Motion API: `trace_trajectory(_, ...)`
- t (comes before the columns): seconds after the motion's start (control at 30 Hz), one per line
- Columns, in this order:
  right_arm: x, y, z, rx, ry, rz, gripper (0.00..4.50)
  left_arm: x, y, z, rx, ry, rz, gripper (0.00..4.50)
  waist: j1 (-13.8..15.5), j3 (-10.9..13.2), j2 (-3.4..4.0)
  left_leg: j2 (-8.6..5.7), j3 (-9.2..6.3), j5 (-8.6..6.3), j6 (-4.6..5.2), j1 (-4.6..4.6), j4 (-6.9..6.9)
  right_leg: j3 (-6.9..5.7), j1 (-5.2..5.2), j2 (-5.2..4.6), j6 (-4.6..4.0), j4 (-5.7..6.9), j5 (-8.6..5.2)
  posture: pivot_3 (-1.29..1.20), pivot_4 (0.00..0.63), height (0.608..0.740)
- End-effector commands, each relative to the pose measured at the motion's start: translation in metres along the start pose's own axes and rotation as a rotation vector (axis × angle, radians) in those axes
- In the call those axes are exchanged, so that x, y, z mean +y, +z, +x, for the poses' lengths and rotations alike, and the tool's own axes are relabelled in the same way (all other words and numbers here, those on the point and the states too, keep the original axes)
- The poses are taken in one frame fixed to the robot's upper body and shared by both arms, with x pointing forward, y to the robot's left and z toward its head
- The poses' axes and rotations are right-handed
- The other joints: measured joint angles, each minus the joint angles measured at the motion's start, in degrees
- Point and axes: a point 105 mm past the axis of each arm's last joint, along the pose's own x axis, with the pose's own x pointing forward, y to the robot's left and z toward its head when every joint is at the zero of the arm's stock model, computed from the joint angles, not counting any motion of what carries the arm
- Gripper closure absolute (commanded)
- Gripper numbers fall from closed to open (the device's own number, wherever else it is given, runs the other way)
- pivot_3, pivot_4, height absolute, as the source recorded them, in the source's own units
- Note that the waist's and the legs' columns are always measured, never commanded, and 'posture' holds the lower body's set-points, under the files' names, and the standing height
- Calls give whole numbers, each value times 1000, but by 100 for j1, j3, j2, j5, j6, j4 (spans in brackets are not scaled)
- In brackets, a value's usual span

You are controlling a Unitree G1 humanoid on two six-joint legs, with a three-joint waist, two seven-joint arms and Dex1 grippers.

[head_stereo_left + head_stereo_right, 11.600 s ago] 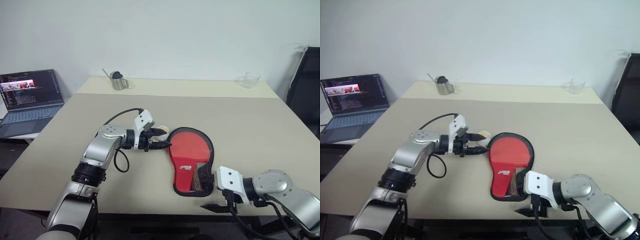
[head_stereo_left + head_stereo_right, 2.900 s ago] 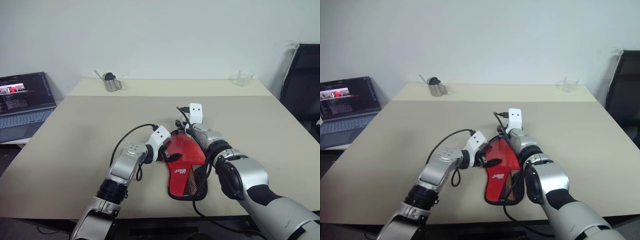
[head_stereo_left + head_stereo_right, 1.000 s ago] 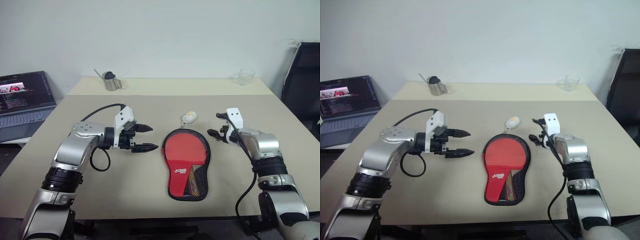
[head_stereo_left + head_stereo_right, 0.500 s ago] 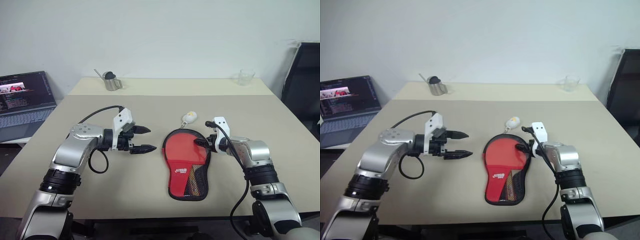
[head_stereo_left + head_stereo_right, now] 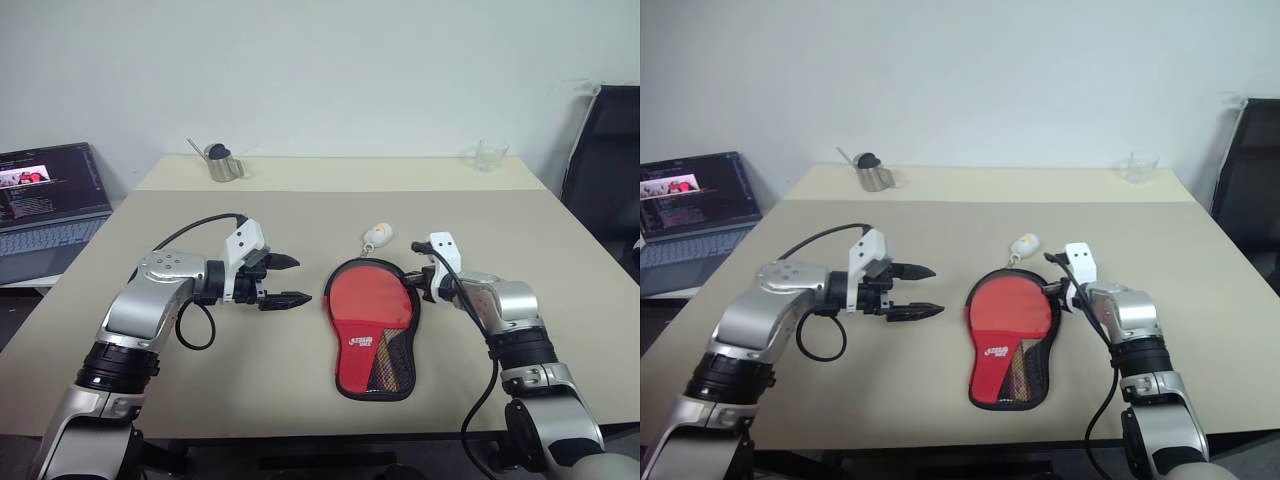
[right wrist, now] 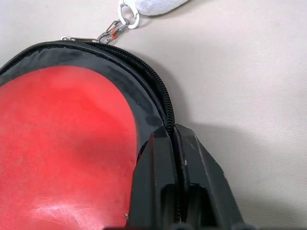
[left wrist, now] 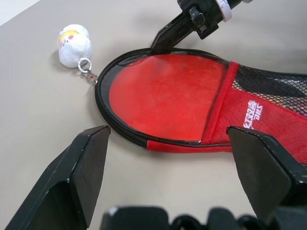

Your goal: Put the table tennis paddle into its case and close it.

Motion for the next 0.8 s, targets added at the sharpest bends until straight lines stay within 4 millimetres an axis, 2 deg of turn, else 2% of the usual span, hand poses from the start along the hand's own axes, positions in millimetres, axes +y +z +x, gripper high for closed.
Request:
trace_trajectory(0.03, 11, -2, -2, 20, 58, -26, 4458, 1, 12, -5, -16, 11, 52, 241, 2, 0, 0, 0, -1, 0, 0, 0, 0, -1, 0, 0, 0, 0, 0, 0, 150, 740)
trace_trajectory(0.37, 41, -36, -21, 127, 221, -113, 4458, 2, 11, -4, -6, 0, 57, 241, 6, 0, -1, -1, -4, -1, 0, -1, -11, -6, 0, 0, -3, -7, -4, 0, 150, 740)
trace_trajectory(0.67, 48, -42, -26, 133, 253, -132, 4458, -1, 11, 1, -7, -22, 57, 241, 5, -1, -1, -1, -6, -1, 0, 0, -9, -9, 0, 3, -5, -4, -6, 0, 150, 740)
trace_trajectory(0.8, 43, -34, -23, 104, 229, -132, 4458, 10, 14, 9, -25, 41, 65, 241, 9, -1, -1, -1, -6, -1, 0, -1, -9, -8, 1, 4, -5, -4, -6, 0, 150, 740)
